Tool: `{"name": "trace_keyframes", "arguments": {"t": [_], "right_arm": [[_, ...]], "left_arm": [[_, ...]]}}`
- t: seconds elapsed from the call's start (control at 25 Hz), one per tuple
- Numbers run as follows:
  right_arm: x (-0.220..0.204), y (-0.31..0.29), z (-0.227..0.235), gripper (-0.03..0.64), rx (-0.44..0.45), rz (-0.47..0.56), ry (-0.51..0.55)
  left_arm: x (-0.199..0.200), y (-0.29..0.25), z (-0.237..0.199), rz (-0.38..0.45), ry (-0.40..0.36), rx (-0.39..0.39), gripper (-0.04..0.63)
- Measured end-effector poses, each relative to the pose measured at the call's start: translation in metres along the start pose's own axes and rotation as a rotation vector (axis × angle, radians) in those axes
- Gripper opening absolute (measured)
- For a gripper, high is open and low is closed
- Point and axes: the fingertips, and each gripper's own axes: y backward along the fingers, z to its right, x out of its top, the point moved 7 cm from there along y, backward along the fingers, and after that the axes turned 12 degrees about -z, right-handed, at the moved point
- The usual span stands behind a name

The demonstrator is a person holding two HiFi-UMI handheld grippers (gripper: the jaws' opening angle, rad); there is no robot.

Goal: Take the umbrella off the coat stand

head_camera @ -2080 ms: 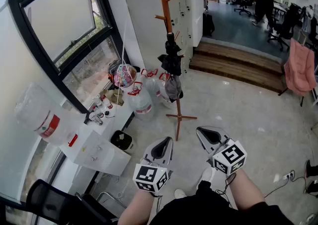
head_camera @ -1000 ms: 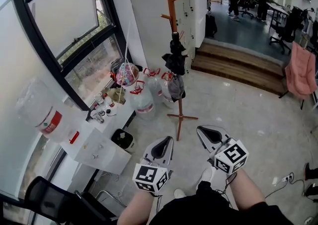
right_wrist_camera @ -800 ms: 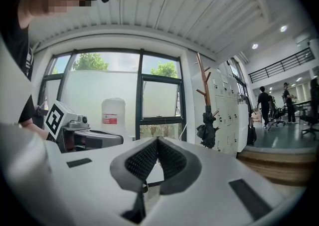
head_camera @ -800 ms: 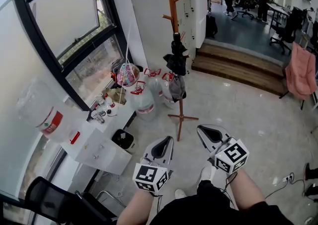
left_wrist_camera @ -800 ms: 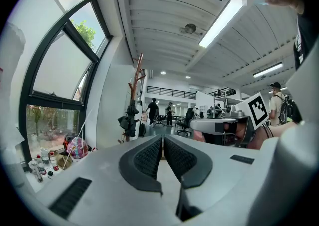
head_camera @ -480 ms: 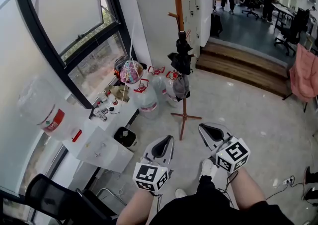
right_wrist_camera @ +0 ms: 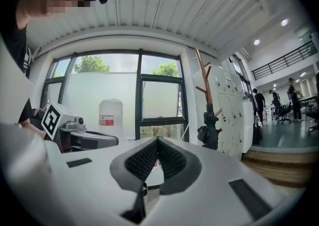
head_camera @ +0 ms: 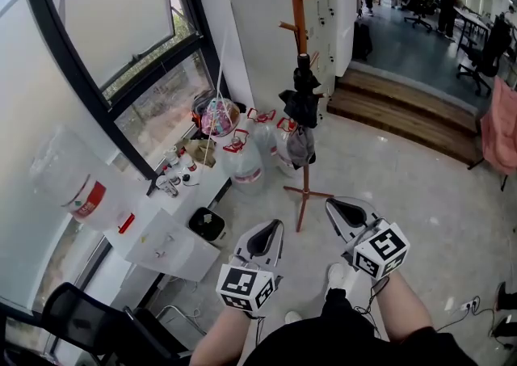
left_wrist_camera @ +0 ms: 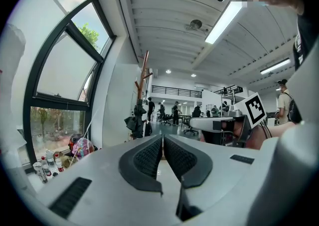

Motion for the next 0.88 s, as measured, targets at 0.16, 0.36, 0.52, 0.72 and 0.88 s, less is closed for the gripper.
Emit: {"name": "trace_keyframes", "arguments": {"t": [0.16,0.36,0.52,0.72,0.88], "right_arm": [[0.001,-0.007,0.021,0.054,0.010,0.000,-0.006],[0.002,-0.018,0.052,0.054,0.026,-0.007,-0.010],[0.005,-0.027,0.078,0.054,0.035,-0.008,-0.012],[0.007,-0.043,0.109,0.054,0.049,-0.009,-0.014],[0.008,-0.055,0.133,0.054,0.055,-0.011,-0.020]], "left_arm": [[0.006,-0.020,-0.002,-0.004,0.008,0.009,0.025],[0.014,-0.050,-0.004,-0.008,0.016,0.019,0.025],[0.022,-0.076,-0.008,-0.009,0.022,0.029,0.025],[0.032,-0.107,-0.014,-0.011,0.027,0.037,0.025],[0.037,-0.131,-0.021,-0.015,0.037,0.045,0.025]]}}
